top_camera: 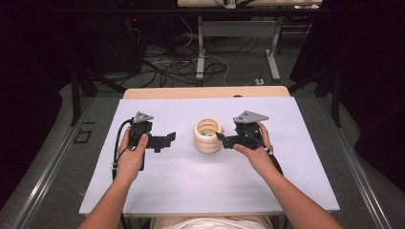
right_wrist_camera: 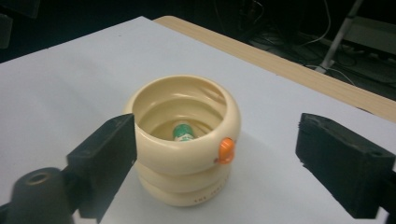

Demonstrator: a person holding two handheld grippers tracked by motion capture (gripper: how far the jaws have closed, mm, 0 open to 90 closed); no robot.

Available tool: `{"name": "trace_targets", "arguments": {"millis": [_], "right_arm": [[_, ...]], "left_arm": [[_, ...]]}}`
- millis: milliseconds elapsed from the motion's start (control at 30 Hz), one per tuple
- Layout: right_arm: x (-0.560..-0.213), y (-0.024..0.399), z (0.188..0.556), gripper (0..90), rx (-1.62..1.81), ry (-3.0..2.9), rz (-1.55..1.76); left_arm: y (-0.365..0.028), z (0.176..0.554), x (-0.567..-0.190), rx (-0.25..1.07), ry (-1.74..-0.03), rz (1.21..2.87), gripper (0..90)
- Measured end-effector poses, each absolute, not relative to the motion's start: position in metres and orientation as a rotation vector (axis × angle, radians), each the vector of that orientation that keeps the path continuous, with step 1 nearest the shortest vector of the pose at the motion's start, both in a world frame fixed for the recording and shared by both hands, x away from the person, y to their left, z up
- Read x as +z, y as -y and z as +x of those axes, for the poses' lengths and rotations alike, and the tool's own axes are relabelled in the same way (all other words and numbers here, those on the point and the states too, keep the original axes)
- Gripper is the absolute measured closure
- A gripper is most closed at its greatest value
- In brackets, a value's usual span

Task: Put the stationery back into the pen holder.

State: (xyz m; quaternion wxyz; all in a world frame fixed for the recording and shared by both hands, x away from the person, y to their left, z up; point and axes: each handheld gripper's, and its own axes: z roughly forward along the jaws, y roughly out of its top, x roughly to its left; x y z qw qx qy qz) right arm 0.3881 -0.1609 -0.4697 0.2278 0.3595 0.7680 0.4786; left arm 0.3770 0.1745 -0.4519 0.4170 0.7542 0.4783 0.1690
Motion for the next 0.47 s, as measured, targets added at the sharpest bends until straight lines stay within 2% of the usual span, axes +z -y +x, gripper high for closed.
{"name": "trace_targets", "arguments": {"millis": [67,100,467], "right_arm": [[-0.468,0.167,0.384,0.8,1.311,-2.092,0.975],[-0.466,0.169,0.382,0.0,1.306,-2.097,0.962],[-0.462,0.196,0.367,0.0,1.309,-2.046,1.036]], "left_arm": [[-0.176,0.377,-0.452,0.425,-1.193,1.899,0.5],[-0.176,0.377,-0.453,0.417,-1.204,1.888,0.5],[-0.183,0.378,-0.457,0.420,-1.215,1.871,0.5]]}}
